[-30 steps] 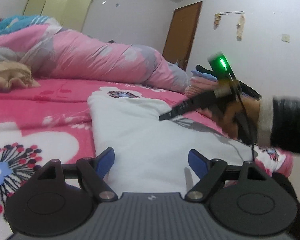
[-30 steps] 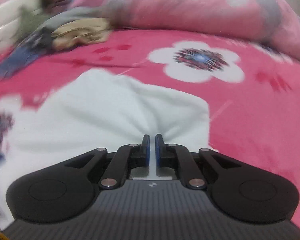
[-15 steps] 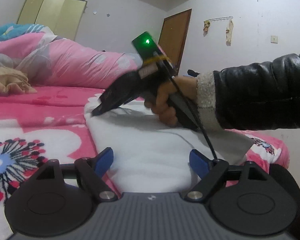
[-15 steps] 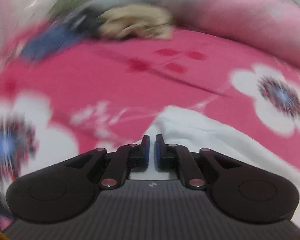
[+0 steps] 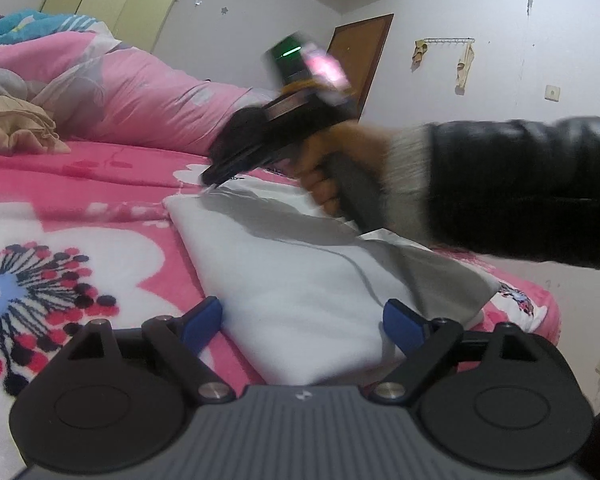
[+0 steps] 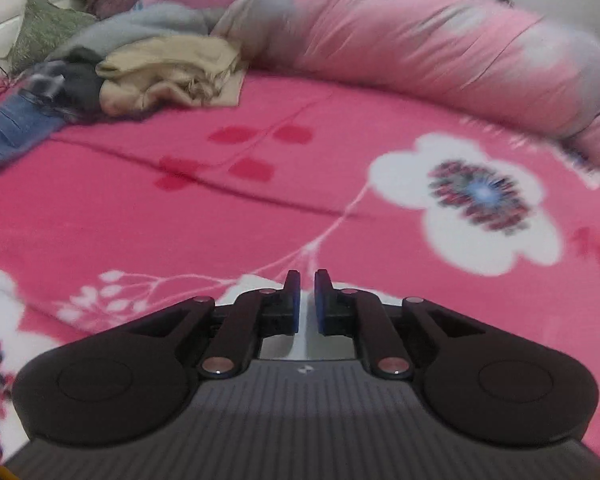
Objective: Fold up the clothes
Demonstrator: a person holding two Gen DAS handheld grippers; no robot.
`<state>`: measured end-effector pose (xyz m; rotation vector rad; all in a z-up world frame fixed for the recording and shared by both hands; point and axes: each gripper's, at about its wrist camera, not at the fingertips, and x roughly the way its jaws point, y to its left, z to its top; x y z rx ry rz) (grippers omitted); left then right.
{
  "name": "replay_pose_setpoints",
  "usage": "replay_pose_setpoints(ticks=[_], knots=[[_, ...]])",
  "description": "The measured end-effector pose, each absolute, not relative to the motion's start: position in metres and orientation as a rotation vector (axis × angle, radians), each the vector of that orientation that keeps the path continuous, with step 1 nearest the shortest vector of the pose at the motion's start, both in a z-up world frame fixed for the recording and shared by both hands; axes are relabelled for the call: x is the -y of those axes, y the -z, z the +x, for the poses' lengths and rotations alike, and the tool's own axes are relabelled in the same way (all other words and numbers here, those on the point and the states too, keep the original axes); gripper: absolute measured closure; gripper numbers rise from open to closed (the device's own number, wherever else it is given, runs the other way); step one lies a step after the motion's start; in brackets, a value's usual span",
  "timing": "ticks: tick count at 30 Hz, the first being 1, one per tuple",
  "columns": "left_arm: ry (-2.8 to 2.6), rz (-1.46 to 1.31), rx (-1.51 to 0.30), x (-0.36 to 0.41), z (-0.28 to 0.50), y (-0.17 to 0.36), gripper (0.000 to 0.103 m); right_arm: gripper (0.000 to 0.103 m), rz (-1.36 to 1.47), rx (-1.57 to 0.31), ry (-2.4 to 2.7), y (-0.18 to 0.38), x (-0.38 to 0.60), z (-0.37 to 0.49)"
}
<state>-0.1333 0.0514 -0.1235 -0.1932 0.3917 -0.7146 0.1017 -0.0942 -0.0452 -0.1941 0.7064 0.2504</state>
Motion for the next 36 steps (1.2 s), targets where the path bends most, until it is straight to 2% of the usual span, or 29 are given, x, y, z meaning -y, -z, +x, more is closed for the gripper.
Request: replay_pose_setpoints(ticks=[4,7,10,12,14,17,20,23,25,27,30,32,34,36], knots=[[0.718,-0.204,-0.428,-0.054,-0.130,0.119,0.015,0.096,-0.191,-0.610,-0.380,0.003,0.117,0.027],[0.714,-0.205,-0.461,-0.057,-0.129,0.114,0.015,0.096,-0.196,-0.593,-0.510,-0.005,0.125,-0.027],[0.697,-0.179,-0.481,-0.062,-0.134,0.110,0.015,0.096,-0.195,-0.640,-0.605,0.017,0.123,-0.057],[0.681,-0.166,-0.496,-0.066,-0.138,0.108,0.015,0.092,-0.262,-0.728,-0.573,0.055,0.119,-0.058],[0.654,-0.137,-0.508,-0.069,-0.143,0.102,0.015,0.092,-0.229,-0.646,-0.573,0.070,0.128,-0.065],[0.590,-0.067,-0.509,-0.075,-0.153,0.089,0.014,0.091,-0.131,-0.645,-0.529,0.048,0.130,-0.069],[0.516,-0.043,-0.505,-0.086,-0.160,0.077,0.014,0.091,-0.195,-0.492,-0.626,0.031,0.120,-0.101],[0.452,-0.071,-0.526,-0.097,-0.159,0.070,0.014,0.090,-0.224,-0.551,-0.674,0.065,0.106,-0.112],[0.416,-0.096,-0.549,-0.101,-0.153,0.066,0.015,0.090,-0.237,-0.477,-0.648,0.091,0.105,-0.125],[0.401,-0.101,-0.537,-0.100,-0.151,0.059,0.014,0.089,-0.241,-0.458,-0.599,0.077,0.104,-0.137],[0.433,-0.102,-0.498,-0.091,-0.150,0.050,0.012,0.080,-0.282,-0.342,-0.522,0.059,0.112,-0.166],[0.464,-0.088,-0.499,-0.077,-0.145,0.048,0.012,0.078,-0.245,-0.274,-0.442,0.056,0.134,-0.186],[0.512,-0.063,-0.515,-0.058,-0.139,0.051,0.012,0.078,-0.167,-0.265,-0.327,0.069,0.163,-0.196],[0.572,-0.027,-0.554,-0.037,-0.134,0.059,0.012,0.079,-0.078,-0.385,-0.197,0.097,0.191,-0.193]])
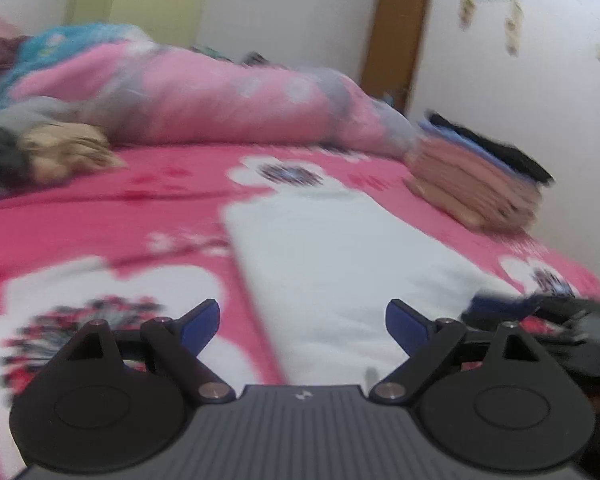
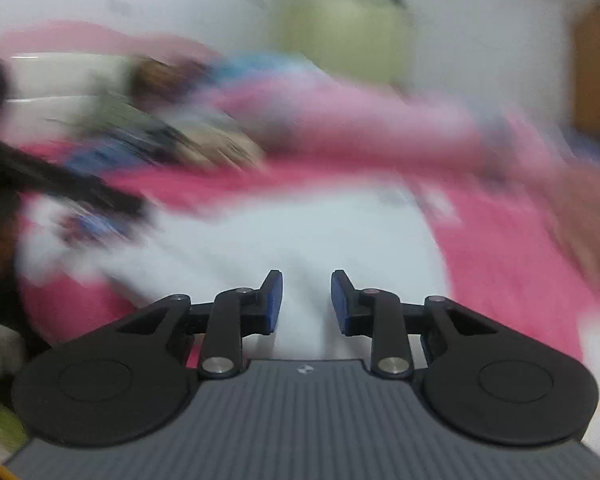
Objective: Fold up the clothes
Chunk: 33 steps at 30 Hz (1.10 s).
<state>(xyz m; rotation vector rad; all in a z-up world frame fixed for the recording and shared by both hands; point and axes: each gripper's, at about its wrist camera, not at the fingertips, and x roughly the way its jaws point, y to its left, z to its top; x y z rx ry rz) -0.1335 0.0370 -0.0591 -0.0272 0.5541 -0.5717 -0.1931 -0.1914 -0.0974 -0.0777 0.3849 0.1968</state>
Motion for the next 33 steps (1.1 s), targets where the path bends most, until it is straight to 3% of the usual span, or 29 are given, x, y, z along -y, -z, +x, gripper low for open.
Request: replay_pose_setpoints(ticks=[2,8,12,20,24,26,28,33], knots=[[0.592,0.034,-0.607,-0.017,-0.130,0.070,0.012,0.079,0.047,-0.378,-0.188,0.113,0.209,-0.201],[0.551,0.057,-0.612,-0.012,-0.134,0.075,0.012,0.079,0.167,-0.277,-0.137,0.087,0.235,-0.216],[0.522,0.064,-0.643,-0.009,-0.129,0.078,0.012,0.078,0.220,-0.352,-0.085,0.120,0.265,-0.200],[0.509,0.080,-0.598,-0.005,-0.127,0.067,0.011,0.076,0.404,-0.217,-0.047,0.094,0.295,-0.214],[0.508,0.081,-0.673,0.003,-0.116,0.083,0.008,0.077,0.310,-0.390,0.011,0.126,0.288,-0.194],[0.504,0.036,-0.669,-0.004,-0.117,0.085,0.008,0.075,0.321,-0.379,0.029,0.122,0.285,-0.198],[0.486,0.034,-0.648,-0.009,-0.118,0.080,0.008,0.069,0.304,-0.395,0.056,0.109,0.285,-0.197],[0.436,-0.042,-0.619,-0.027,-0.119,0.065,0.004,0.026,0.286,-0.380,0.107,0.072,0.287,-0.197]])
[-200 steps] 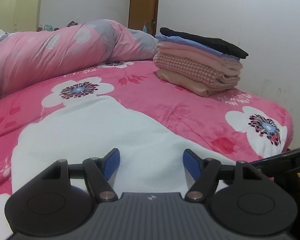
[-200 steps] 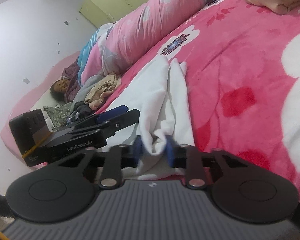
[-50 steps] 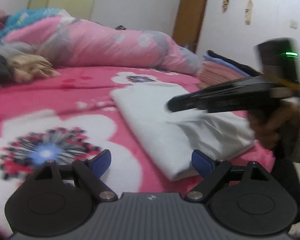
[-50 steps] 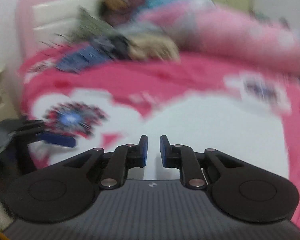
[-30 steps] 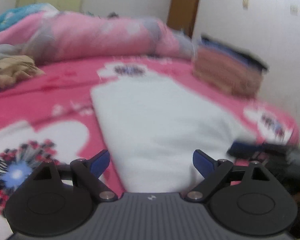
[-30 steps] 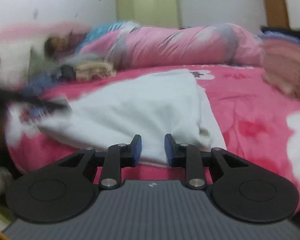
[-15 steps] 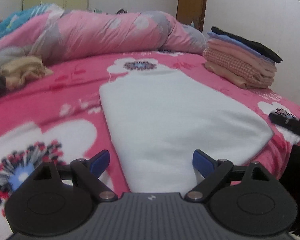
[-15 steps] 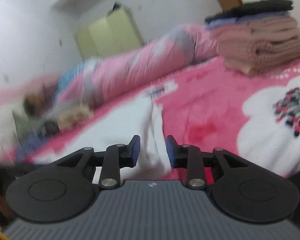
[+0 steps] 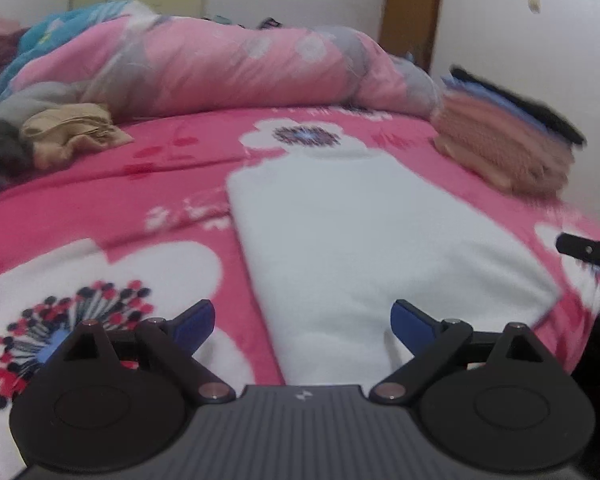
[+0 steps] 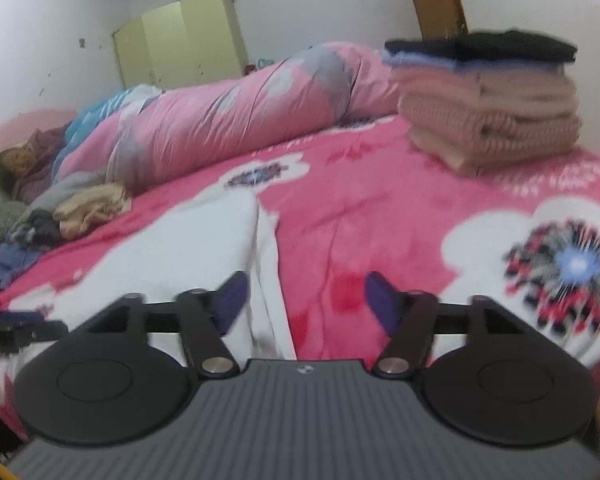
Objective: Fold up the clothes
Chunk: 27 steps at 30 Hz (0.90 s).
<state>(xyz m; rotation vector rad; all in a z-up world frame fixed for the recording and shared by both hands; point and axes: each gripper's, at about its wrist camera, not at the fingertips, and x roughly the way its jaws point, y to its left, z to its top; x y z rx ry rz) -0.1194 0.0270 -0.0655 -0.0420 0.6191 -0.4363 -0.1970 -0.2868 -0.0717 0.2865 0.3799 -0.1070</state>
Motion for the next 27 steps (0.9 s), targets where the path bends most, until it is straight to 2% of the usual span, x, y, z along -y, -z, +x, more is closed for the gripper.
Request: replay_pose_setpoints(ticks=[2,4,13,27], knots=[[0.434,-0.127,-0.648,-0.036,-0.117,0.063,0.002,0.009,0.297,-0.381,0.101,0.059,0.284,-0.199],[0.424,-0.199,-0.690,-0.044,-0.113,0.061,0.001,0.001,0.307,-0.383,0.096,0.047,0.281,-0.199],[0.284,-0.187,-0.778,-0.059,-0.106,0.060,0.000,0.001,0.338,-0.422,0.112,0.027,0.256,-0.187],[0.218,-0.202,-0.899,-0.076,-0.090,0.076,0.000,0.001,0.183,-0.678,0.118,0.039,0.191,-0.149]])
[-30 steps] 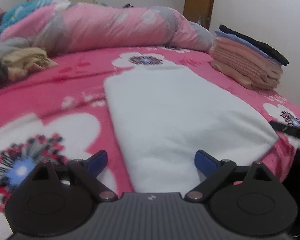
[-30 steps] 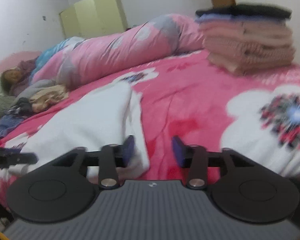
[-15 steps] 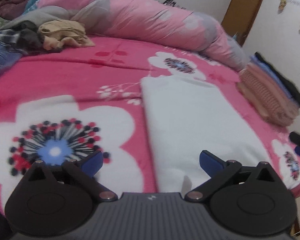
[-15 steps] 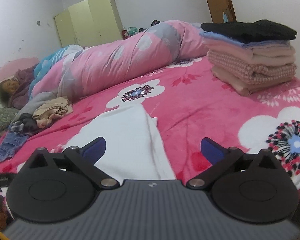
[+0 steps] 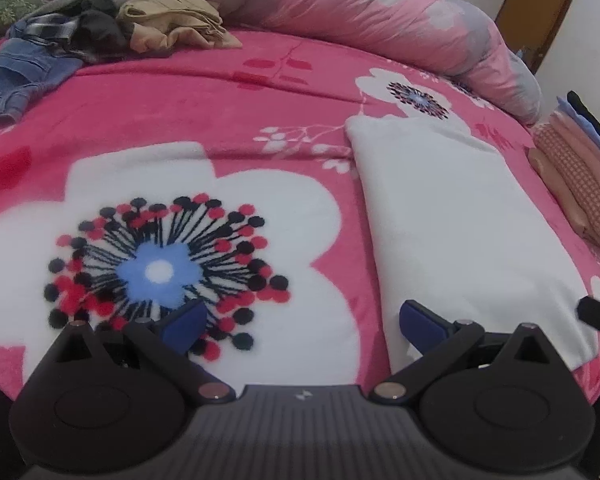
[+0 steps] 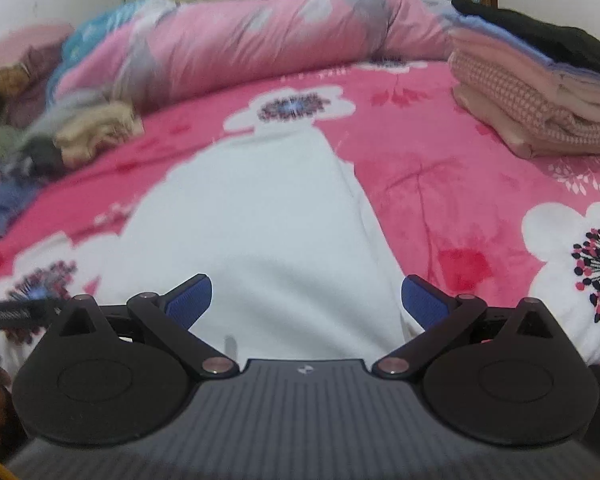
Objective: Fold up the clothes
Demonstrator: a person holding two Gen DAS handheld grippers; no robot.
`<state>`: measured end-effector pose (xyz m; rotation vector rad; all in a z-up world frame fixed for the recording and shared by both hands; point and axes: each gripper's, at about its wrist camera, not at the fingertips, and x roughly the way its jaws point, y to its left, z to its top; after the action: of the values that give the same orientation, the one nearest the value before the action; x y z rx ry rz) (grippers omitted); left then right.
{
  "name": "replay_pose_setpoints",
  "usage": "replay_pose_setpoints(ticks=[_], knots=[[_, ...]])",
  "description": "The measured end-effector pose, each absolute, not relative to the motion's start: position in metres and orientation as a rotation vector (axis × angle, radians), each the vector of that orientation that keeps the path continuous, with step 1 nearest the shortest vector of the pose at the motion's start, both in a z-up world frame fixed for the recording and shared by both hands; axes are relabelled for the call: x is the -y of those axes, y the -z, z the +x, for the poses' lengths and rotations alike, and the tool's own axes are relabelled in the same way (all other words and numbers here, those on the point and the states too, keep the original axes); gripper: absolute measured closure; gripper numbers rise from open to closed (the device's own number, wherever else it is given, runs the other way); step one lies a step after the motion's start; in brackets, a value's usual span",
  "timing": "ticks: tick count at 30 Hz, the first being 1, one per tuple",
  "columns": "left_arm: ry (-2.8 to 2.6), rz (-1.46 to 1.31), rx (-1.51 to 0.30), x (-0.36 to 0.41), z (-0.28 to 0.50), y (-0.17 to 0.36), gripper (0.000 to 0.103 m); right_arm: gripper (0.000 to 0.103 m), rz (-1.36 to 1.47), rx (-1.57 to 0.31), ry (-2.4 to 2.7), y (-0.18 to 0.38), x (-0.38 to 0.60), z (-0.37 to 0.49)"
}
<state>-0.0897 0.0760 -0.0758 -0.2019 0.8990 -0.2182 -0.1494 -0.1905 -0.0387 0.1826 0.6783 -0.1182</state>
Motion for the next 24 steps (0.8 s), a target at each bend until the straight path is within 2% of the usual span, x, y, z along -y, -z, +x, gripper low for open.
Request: replay_pose_setpoints(ticks=[14,24], knots=[[0.198,-0.211,-0.959,-0.070,-0.086,0.066,0.000,0.001,0.118,-0.811,0.069,0.058,0.187,-0.138],[0.117,-0.080,-0.932,-0.049,-0.090,0.053,0.000,0.001,0.187,-0.718,0.000,0.045,0.204,-0.155]])
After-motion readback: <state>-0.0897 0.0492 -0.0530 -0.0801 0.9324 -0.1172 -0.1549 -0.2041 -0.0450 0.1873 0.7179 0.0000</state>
